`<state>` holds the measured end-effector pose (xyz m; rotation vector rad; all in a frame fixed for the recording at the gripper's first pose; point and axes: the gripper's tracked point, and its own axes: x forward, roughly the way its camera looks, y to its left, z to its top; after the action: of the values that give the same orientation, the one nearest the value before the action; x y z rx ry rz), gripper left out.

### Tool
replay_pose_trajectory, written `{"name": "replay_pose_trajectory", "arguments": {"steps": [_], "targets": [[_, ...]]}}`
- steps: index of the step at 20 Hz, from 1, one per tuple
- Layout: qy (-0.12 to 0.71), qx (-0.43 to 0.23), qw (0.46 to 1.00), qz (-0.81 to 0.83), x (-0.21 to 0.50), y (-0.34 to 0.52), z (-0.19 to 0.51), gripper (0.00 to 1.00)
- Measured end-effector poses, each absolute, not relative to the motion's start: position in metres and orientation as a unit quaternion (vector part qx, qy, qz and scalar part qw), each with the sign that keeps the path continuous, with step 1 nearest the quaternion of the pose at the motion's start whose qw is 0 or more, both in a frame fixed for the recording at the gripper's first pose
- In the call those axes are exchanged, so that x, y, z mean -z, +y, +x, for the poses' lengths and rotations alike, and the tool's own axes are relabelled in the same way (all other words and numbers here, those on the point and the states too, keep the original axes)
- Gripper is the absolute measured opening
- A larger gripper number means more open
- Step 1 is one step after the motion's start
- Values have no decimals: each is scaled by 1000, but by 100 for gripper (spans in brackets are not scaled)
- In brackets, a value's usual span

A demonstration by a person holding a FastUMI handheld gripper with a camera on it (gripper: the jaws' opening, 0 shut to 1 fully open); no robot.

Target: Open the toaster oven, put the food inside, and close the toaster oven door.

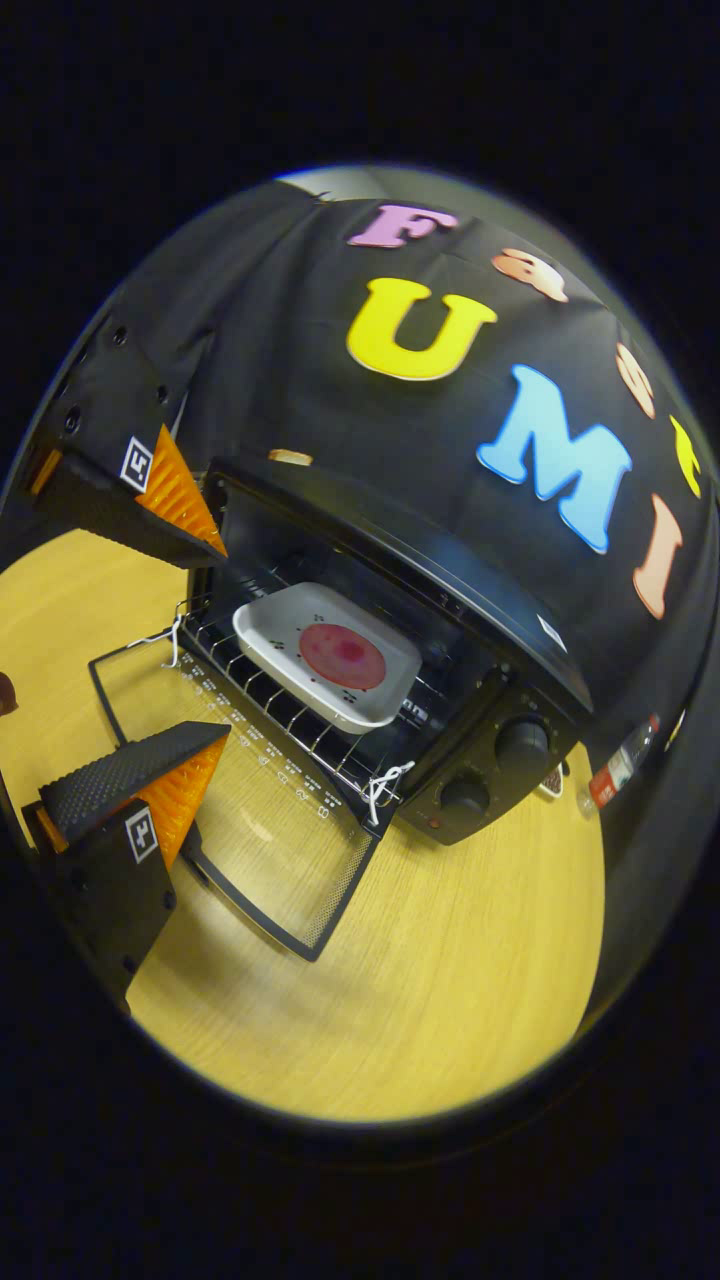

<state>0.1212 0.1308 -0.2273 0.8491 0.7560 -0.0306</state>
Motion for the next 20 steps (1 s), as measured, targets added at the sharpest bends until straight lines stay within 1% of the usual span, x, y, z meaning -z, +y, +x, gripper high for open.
{"name": "replay_pose_trajectory", "arguments": {"steps": [6, 12, 15, 20], "targets": [[394, -9, 868, 301, 244, 128, 76, 97], [415, -37, 891, 181, 259, 126, 56, 98], [432, -44, 889, 146, 271, 127, 50, 98], [478, -37, 873, 93, 299, 120, 41, 98]]}}
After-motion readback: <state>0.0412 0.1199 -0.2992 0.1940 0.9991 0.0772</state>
